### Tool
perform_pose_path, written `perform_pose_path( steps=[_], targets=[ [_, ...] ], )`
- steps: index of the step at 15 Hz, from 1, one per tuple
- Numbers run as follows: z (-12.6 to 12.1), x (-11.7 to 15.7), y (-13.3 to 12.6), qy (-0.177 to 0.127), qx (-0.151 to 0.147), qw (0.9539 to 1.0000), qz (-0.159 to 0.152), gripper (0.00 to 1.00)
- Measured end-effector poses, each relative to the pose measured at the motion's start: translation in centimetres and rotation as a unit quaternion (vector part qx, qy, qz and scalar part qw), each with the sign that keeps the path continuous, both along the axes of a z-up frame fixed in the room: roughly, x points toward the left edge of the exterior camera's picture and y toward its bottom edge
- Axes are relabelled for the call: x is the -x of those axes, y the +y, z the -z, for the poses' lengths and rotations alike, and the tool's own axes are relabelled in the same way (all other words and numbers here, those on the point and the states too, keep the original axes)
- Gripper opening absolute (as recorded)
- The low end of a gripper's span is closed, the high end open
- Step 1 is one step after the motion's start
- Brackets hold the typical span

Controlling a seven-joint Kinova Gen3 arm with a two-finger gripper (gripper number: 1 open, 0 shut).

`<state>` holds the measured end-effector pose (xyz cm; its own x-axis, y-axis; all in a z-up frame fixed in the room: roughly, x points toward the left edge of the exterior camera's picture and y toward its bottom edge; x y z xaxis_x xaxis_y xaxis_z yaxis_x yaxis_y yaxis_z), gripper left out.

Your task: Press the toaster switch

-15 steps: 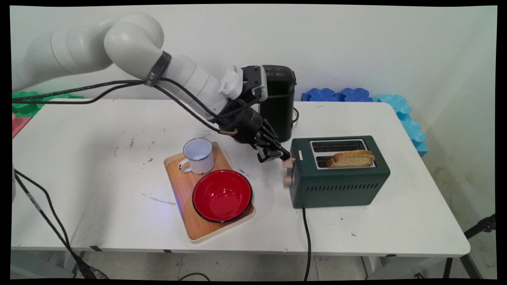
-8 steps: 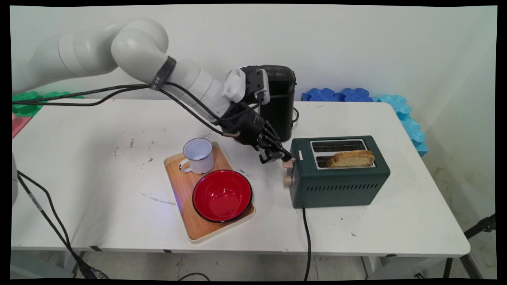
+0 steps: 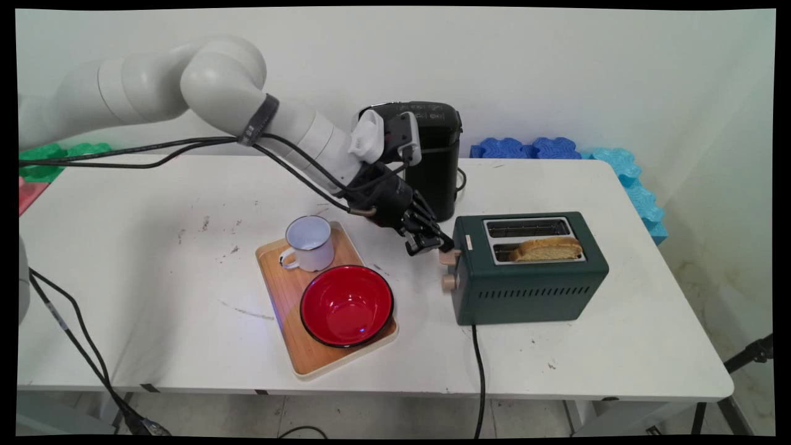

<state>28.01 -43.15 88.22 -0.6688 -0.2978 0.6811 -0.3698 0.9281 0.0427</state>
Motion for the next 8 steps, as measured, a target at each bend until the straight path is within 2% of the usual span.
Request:
perform_pose_path(
  steps=[8],
  targets=[
    [1.1, -0.2, 0.3, 0.002, -0.013, 0.9999, -0.008, 0.0]
  ],
)
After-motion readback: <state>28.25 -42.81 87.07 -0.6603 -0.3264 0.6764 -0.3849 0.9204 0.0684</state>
